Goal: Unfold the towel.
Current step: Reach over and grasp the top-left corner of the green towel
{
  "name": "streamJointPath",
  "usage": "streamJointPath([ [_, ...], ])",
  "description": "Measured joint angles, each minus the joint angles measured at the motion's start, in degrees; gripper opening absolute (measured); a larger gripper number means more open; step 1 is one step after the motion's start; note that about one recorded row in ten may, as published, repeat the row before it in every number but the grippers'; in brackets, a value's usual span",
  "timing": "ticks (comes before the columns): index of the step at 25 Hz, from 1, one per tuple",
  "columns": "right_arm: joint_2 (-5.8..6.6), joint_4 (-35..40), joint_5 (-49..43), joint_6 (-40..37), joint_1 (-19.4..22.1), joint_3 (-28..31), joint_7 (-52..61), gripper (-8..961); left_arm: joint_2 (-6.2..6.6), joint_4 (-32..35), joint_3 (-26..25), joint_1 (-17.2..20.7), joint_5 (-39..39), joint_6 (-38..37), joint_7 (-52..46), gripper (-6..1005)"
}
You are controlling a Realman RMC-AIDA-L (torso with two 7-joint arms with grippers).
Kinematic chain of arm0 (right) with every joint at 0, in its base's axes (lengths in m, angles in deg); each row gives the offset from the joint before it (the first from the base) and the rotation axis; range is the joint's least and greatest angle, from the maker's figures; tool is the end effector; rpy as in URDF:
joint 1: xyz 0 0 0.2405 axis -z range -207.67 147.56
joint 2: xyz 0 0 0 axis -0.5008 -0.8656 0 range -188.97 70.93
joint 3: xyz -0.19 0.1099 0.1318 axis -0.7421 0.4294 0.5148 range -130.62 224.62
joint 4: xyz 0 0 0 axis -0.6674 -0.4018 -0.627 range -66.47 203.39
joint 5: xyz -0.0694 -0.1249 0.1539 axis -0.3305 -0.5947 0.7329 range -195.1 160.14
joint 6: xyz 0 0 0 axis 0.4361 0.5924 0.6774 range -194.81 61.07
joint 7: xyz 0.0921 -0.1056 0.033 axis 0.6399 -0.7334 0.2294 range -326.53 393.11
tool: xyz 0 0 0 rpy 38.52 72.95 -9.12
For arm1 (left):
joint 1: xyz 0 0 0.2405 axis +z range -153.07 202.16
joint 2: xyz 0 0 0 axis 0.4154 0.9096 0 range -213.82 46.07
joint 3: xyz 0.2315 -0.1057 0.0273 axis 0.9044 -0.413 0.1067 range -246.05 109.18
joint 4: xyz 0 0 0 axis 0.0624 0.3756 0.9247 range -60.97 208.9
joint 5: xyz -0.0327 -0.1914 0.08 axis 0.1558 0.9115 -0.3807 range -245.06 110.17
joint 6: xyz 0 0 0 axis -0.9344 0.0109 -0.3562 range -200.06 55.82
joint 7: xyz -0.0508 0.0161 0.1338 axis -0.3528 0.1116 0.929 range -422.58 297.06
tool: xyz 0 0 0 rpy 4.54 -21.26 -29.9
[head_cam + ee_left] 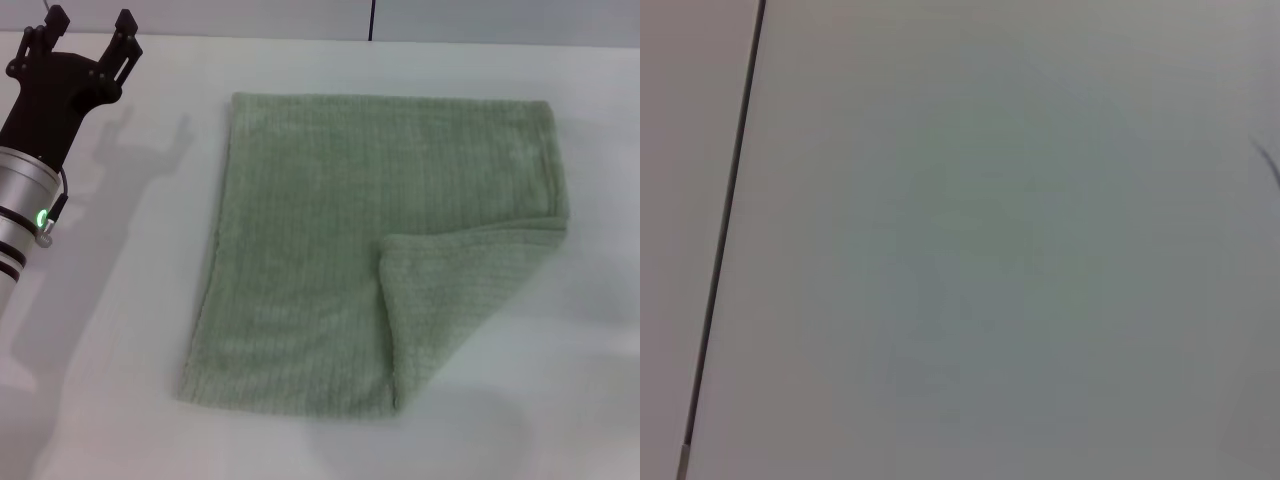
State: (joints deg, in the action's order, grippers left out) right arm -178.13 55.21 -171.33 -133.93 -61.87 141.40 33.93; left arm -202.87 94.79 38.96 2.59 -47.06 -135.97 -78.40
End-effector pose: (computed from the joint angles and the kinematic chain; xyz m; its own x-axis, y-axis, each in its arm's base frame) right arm 0.3012 0.3891 0.0659 0.7034 0.3066 -0.6413 -0.7011 0.1510 -0.6969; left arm -0.2909 0.3484 -0.0041 0.6046 -0.1384 0.7844 0.7485 -0.2381 -0.6189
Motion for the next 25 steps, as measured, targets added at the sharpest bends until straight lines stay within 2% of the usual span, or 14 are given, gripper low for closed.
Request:
streamJointPath([
  [18,-0.03,-0.01,0.31,0.00,0.00,0.00,0.01,816,0.00,0.50,0.00,-0.02,0.04,-0.23,-0.60,772],
  [25,-0.07,-0.02,0.31,-0.07,0.04,0.00,0.04,816,0.10,1.27,1.50,-0.21,-0.48,-1.18,0.02,755],
])
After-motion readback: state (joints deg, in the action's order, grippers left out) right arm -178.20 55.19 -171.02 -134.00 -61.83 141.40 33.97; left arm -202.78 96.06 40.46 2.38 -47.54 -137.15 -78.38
